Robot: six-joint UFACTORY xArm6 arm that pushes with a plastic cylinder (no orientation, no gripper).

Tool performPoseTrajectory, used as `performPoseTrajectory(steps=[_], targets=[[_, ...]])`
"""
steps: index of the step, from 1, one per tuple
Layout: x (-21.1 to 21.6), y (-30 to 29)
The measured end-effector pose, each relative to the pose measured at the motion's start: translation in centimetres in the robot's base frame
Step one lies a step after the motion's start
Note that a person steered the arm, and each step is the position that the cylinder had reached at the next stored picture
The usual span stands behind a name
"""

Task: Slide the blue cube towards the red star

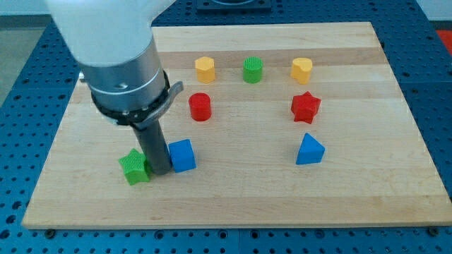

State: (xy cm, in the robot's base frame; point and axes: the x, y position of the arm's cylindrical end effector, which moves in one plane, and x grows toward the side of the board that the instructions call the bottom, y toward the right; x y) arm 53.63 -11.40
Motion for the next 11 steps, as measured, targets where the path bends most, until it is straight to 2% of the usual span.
performPoseTrajectory(steps=[1,4,6,8,11], targets=[[-0.2,0.5],[-1.7,9.7],[-1.7,9.6],[-1.7,6.1],[-5.7,9.5]])
